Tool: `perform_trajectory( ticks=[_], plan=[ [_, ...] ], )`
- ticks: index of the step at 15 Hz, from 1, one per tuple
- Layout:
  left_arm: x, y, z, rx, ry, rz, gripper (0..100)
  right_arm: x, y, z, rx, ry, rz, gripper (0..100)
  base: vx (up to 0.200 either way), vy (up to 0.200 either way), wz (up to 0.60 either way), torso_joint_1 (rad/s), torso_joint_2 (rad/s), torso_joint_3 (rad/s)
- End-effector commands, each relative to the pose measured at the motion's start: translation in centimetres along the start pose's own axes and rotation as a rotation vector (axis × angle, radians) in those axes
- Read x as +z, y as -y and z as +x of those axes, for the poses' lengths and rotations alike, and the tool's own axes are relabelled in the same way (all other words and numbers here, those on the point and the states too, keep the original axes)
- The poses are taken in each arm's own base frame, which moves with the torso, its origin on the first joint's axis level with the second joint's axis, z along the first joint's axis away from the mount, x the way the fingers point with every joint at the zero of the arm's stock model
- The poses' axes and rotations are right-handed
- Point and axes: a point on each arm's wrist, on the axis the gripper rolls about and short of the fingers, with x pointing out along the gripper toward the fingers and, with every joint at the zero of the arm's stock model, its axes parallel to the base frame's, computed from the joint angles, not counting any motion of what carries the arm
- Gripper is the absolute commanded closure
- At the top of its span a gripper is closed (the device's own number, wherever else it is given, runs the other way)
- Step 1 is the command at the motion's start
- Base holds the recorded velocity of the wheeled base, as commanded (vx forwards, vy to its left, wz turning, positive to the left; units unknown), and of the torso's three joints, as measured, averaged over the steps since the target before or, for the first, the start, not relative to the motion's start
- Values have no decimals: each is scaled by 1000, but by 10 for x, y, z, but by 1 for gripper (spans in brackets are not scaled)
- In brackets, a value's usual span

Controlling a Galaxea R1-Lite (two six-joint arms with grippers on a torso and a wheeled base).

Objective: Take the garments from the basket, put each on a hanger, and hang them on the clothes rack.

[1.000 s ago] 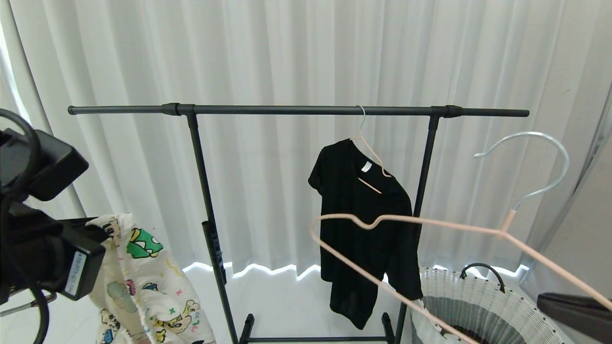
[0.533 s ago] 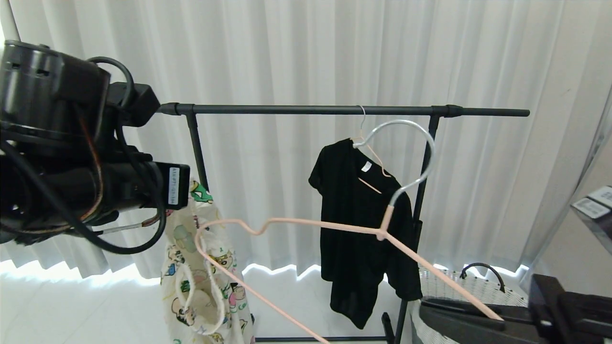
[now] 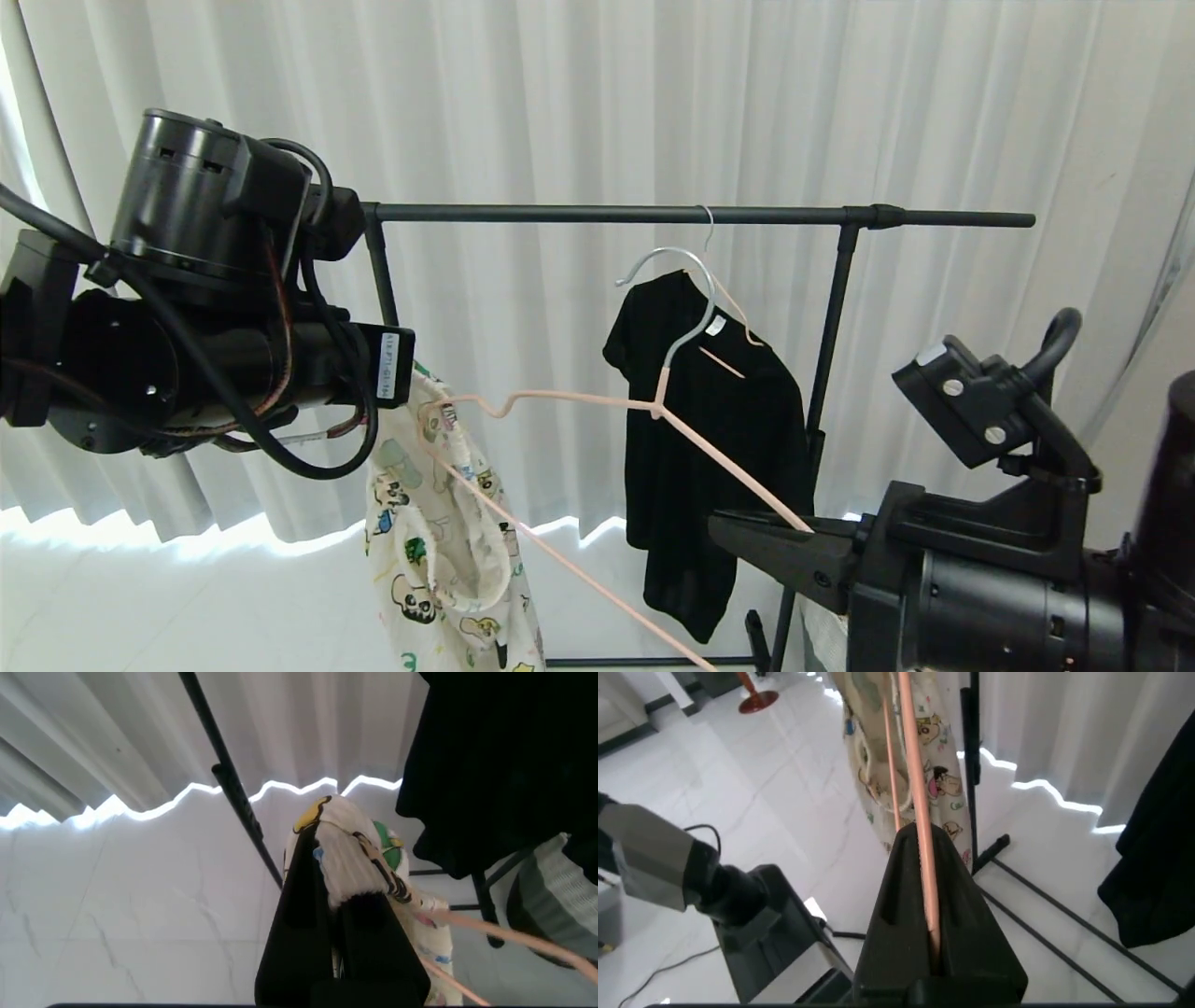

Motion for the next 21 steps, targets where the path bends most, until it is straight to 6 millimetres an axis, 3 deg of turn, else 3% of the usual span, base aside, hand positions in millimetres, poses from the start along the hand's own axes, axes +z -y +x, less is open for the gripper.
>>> perform_trajectory(
  ticks=[1, 7, 12, 16, 21],
  plan=[
    [0, 4, 0, -13, -1, 8, 100, -2, 1, 17, -11, -4, 1, 100, 0, 0, 0, 0, 0, 0],
    [0, 15, -8, -47, 17, 43, 100, -5, -7, 34, 52, -31, -11, 100, 0, 0, 0, 0, 0, 0],
    [2, 45, -48, -242, 103, 96, 100, 5, -12, 60, 59, -11, -8, 100, 0, 0, 0, 0, 0, 0],
    [26, 57, -75, -417, 191, 34, 100, 9, -15, 78, 59, 0, -3, 100, 0, 0, 0, 0, 0, 0],
    [19, 53, -70, -421, 166, 74, 100, 15, -5, 85, 9, 22, 6, 100, 0, 0, 0, 0, 0, 0]
  ],
)
